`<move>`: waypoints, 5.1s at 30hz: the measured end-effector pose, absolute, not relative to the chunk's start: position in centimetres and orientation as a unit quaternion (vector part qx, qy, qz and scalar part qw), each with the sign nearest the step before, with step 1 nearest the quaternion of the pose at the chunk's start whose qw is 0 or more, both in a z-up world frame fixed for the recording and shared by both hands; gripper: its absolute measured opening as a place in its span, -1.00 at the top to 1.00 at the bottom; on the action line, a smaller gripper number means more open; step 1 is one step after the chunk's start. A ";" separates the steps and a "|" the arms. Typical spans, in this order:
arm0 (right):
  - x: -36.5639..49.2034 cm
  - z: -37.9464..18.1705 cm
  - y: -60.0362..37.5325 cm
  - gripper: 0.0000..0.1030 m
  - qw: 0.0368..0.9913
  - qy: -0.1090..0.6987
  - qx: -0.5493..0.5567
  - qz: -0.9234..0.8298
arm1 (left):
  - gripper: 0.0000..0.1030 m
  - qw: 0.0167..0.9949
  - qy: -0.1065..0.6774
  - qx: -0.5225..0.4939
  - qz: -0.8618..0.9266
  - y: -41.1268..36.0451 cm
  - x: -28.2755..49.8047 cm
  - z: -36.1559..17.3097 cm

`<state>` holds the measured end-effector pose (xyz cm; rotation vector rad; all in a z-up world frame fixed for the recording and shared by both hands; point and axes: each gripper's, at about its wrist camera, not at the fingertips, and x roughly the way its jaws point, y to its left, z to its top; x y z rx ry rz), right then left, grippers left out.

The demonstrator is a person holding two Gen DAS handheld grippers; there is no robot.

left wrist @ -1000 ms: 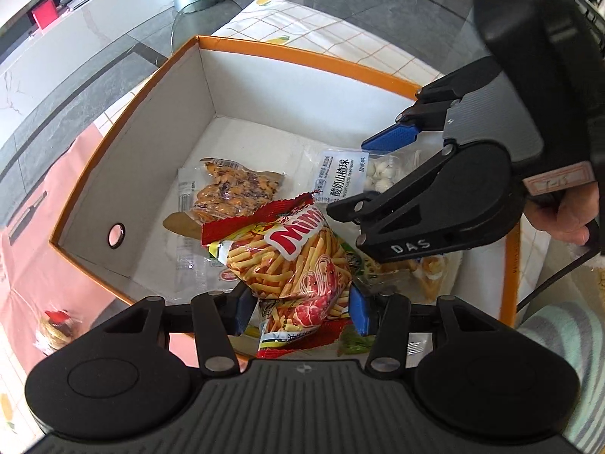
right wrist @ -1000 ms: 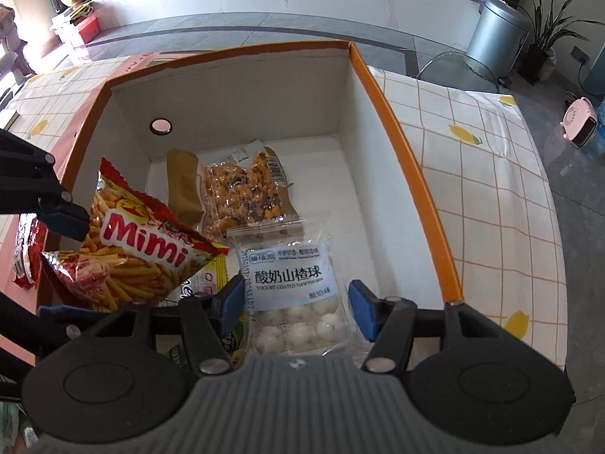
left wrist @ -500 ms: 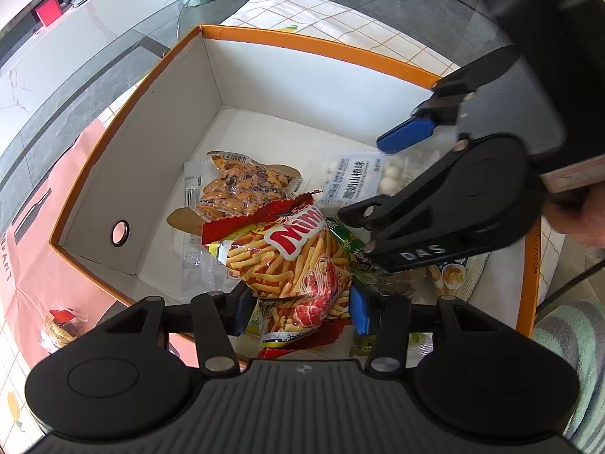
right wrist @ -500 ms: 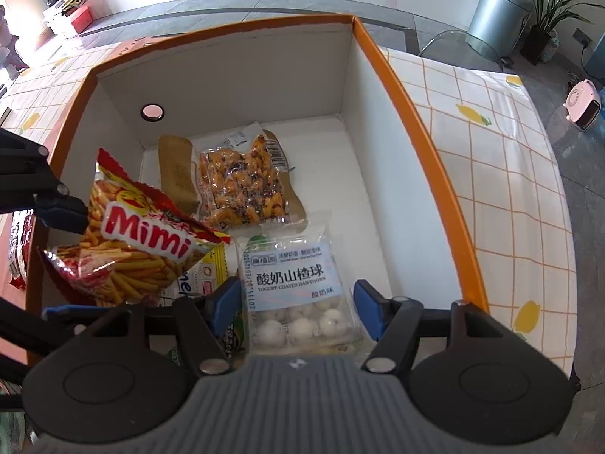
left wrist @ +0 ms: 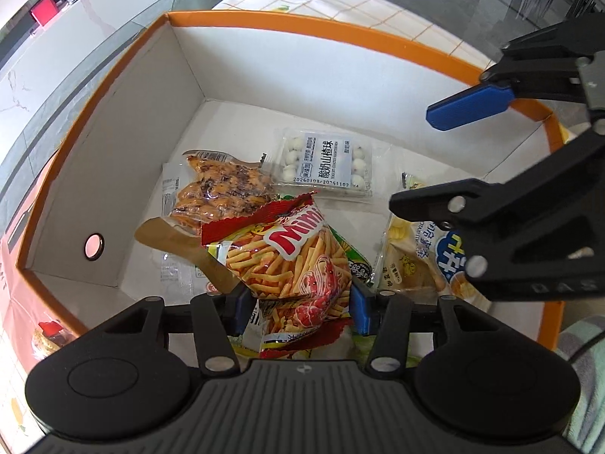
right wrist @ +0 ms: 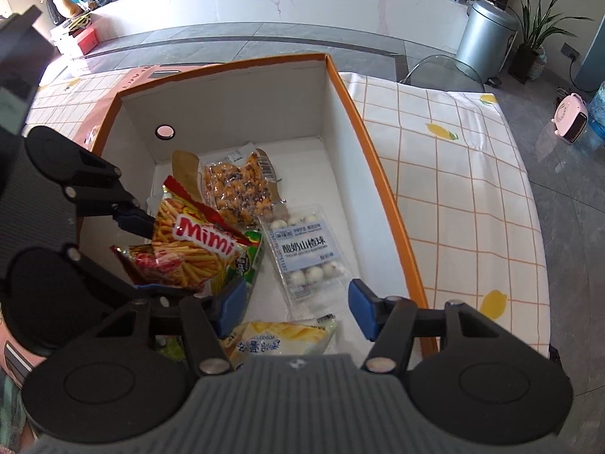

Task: Organize snacks
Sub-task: 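Move both tools back over the red sausage bag on the table, then lower the open left tool around the red sausage bag and close it, then grasp the clear-wrapped round pastry with right tool while left tool holds sausage bag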

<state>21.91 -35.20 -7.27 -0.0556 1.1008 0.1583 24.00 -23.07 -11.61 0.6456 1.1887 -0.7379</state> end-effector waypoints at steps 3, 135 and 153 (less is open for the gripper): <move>21.8 -7.5 -35.6 -0.12 0.849 0.522 -0.019 0.074 | -0.19 0.720 0.539 0.292 -0.326 -23.3 24.1 -11.8; 20.8 -14.9 -9.4 0.35 0.917 0.381 -0.030 0.114 | -0.55 0.867 0.496 -0.031 -0.027 8.9 23.0 -13.2; 30.9 -14.5 -4.8 -0.12 0.922 0.354 -0.075 0.135 | -0.55 0.878 0.472 -0.069 -0.033 12.5 25.8 -13.8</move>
